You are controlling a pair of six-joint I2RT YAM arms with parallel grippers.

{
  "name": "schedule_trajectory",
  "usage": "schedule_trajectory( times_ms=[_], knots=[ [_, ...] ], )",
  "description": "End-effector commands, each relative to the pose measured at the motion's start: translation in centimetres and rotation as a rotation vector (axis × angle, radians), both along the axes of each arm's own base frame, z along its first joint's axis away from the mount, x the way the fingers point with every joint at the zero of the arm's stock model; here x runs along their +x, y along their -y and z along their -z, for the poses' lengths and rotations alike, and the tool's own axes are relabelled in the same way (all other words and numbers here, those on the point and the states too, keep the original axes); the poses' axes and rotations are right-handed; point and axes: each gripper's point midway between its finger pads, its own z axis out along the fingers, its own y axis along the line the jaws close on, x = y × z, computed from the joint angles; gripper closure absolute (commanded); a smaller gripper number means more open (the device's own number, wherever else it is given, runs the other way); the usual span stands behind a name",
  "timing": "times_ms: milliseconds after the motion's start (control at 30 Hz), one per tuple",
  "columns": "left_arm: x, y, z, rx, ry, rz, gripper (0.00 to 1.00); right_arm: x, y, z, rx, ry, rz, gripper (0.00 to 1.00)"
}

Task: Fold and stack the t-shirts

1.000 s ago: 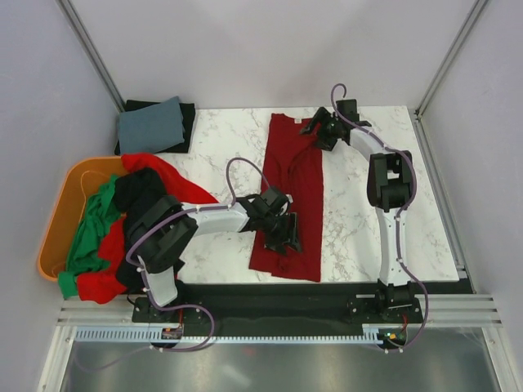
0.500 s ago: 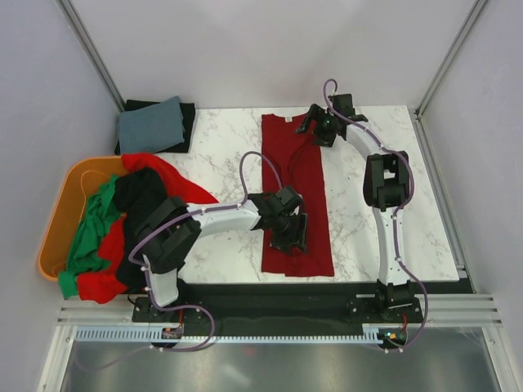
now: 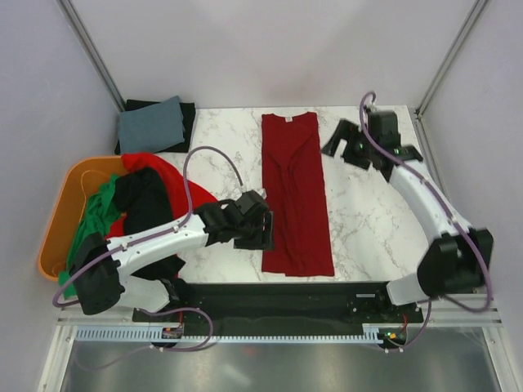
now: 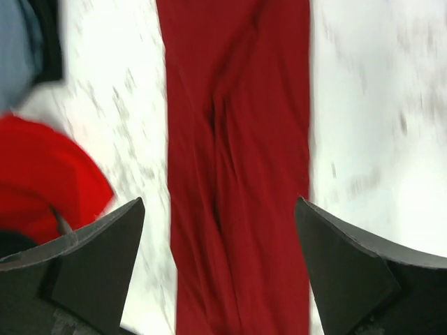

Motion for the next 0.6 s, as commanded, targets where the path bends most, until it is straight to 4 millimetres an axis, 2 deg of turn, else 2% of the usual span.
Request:
schedule_trajectory(
  times_ms=[0,33,67,100,133,200,333,367,567],
  knots=[
    [-1.3,-3.1,3.6,0.085,-0.053,-0.095,0.33,-9.0,1.0,7.9,-0.037,-0.21,0.031,0.04],
    [-1.8,-3.6,4.6,0.088,-0.068,-0.099,0.33,-11.0,0.6,6.7,-0.013,-0.166,0.019,0.05],
    [-2.0,-3.6,4.9,0.076,-0.071,-0.102,0.34,-12.6,0.4,7.6,-0.007,-0.182,0.013,0.08],
    [-2.1,-3.5,5.2,0.059,-0.076,-0.114,0.35,-15.3,0.4,10.3,-0.01,-0.251,0.011,0.1],
    [-2.1,-3.3,5.8,0.043,-0.078,-0.118,0.35,-16.9,-0.2,9.9,0.01,-0.236,0.005,0.11],
    [-2.2,-3.1,6.5,0.026,-0.092,-0.129,0.36,-20.0,-0.3,11.6,0.02,-0.266,0.002,0.14],
    [-2.1,-2.4,7.9,-0.015,-0.095,-0.147,0.38,-23.9,-1.0,13.8,0.017,-0.315,-0.006,0.17],
    [-2.1,-2.3,8.0,-0.026,-0.1,-0.157,0.39,-25.0,-0.9,14.9,0.005,-0.347,-0.013,0.18],
    [-1.9,-2.1,8.9,-0.034,-0.101,-0.181,0.41,-28.4,-2.0,17.9,-0.008,-0.423,-0.052,0.27]
  ],
)
